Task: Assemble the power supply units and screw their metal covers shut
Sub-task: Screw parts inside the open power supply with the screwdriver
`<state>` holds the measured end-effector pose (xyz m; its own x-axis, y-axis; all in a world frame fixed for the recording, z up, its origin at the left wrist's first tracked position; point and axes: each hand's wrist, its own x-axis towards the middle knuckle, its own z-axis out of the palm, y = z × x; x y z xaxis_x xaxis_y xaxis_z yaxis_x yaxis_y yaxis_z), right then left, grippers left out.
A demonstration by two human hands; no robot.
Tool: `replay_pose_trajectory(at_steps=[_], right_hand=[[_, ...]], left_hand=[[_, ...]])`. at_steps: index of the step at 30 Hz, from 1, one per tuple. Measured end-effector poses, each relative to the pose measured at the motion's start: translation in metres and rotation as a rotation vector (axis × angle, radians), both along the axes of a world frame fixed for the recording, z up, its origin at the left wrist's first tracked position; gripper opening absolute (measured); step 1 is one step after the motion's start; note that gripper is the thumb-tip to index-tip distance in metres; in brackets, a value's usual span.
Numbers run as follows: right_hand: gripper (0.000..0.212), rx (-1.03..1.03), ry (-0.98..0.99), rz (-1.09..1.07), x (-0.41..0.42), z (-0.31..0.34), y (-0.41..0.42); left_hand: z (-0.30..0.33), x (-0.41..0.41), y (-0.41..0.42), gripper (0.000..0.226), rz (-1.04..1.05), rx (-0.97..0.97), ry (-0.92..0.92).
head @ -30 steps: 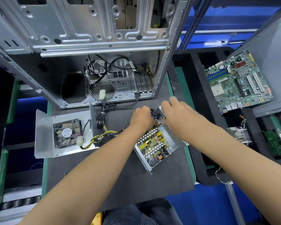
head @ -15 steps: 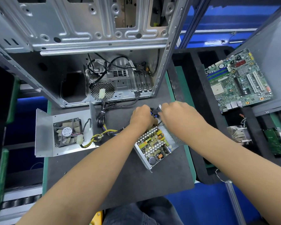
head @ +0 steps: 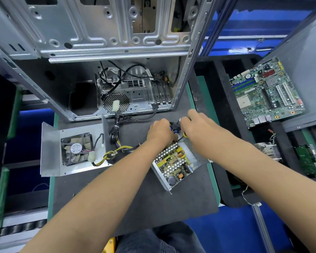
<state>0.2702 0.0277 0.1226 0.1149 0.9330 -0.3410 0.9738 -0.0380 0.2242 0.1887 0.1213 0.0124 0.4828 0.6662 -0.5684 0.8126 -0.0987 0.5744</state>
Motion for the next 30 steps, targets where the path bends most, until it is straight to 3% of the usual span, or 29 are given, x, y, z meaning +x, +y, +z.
replay_pose_trajectory(at_steps=[4,10,15,20,23,25,27,30], right_hand=[[0.008,-0.003,-0.065,-0.047,0.001,-0.001,0.004],[0.03,-0.002,0.045,0.016,-0.001,0.003,0.0],[0.011,-0.064,0.005,-0.091,-0.002,0.001,0.004],[0.031,0.002,0.086,-0.052,-0.003,0.001,0.0],[0.016,-0.014,0.016,-0.055,-0.001,0.0,0.003],[0.014,-0.046,0.067,-0.108,0.001,-0.001,0.001],[0.023,-0.02,0.157,-0.105,0.0,0.0,-0.004],[0.037,0.035,0.1,-0.007,-0.001,0.001,-0.006]], left_hand=[[0.0,0.0,0.0,0.029,0.009,-0.003,-0.01],[-0.001,0.0,0.001,0.029,0.003,-0.003,-0.002],[0.001,0.0,-0.001,0.027,0.017,0.007,-0.009],[-0.002,0.0,0.0,0.028,0.007,0.001,-0.008],[-0.001,0.0,0.0,0.028,0.007,0.015,-0.011],[-0.001,0.0,-0.001,0.026,0.01,0.016,-0.016],[-0.002,0.0,0.0,0.028,0.007,0.014,-0.017],[-0.002,0.0,0.0,0.027,-0.002,0.008,-0.014]])
